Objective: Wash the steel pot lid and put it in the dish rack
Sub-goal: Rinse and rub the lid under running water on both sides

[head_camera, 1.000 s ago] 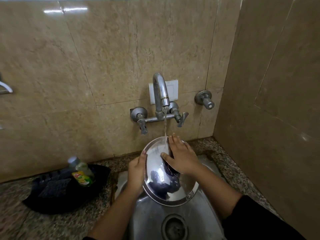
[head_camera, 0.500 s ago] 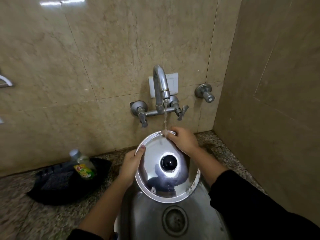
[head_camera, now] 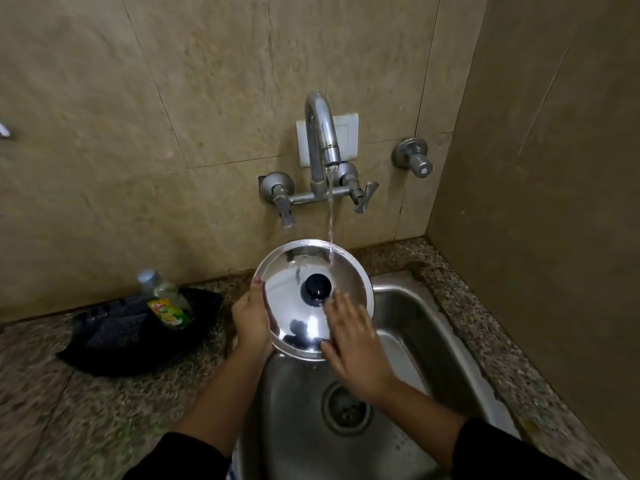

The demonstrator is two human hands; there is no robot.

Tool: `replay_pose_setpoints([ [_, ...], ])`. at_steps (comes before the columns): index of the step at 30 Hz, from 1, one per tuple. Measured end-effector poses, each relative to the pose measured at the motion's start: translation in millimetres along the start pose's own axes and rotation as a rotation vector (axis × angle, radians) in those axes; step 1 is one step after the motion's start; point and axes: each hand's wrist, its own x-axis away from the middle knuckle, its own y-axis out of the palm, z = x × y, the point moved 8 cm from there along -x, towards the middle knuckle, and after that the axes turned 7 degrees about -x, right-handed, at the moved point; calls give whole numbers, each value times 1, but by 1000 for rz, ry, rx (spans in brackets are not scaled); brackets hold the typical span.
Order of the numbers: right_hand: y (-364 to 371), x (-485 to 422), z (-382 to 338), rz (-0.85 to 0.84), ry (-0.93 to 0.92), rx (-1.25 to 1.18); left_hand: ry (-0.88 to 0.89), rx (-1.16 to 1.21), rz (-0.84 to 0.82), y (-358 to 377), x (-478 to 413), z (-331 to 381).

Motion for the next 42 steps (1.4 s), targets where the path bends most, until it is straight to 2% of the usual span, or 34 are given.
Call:
replay_pose_setpoints([
  [4,11,9,-14,-87,-391,71,-88,0,13,3,4,-9],
  [6,2,7,3,-77,-439,70,-109,-15,8,-3,4,-10],
  [8,-17,5,14,11,-449,15,-174,-27,-35,-4,4,-12],
  [11,-49,-1,6,119,-476,-93,-406,9,-239,4,7,-29],
  [12,-57,-8,5,136,-433,-155,-471,-20,-312,3,9,-36],
  [14,-67,-25,14,130,-223,-296,-476,-190,-389,-2,6,-46],
  [16,-65,-39,32,83,5,-482,-360,-403,-324,-13,-4,-50],
  [18,-64,-50,43,77,117,-642,-222,-460,-211,-20,-12,-48],
  [20,-61,-61,46,73,164,-772,-187,-307,-269,-13,-11,-51],
  [23,-52,-74,49,30,253,-935,-317,115,-593,9,5,-60],
  [24,-47,-76,53,31,299,-957,-336,183,-643,10,11,-58],
  [26,-38,-78,67,70,415,-894,-304,179,-623,9,15,-50],
  [28,-35,-78,76,79,502,-567,-264,149,-536,8,16,-42],
  [30,-37,-80,66,63,450,-111,-240,114,-474,13,19,-35],
  [32,-31,-84,44,52,308,121,-217,90,-410,17,19,-31],
  [33,-23,-85,30,8,220,140,-212,98,-397,20,19,-29],
  [36,13,-69,-17,-301,-146,40,-209,163,-361,27,15,-22],
  [37,16,-56,-25,-364,-215,17,-203,186,-350,28,12,-20],
  [39,11,-39,-15,-405,-220,29,-189,233,-318,26,8,-16],
  [42,-8,-44,39,-324,10,174,-187,201,-279,21,10,-20],
])
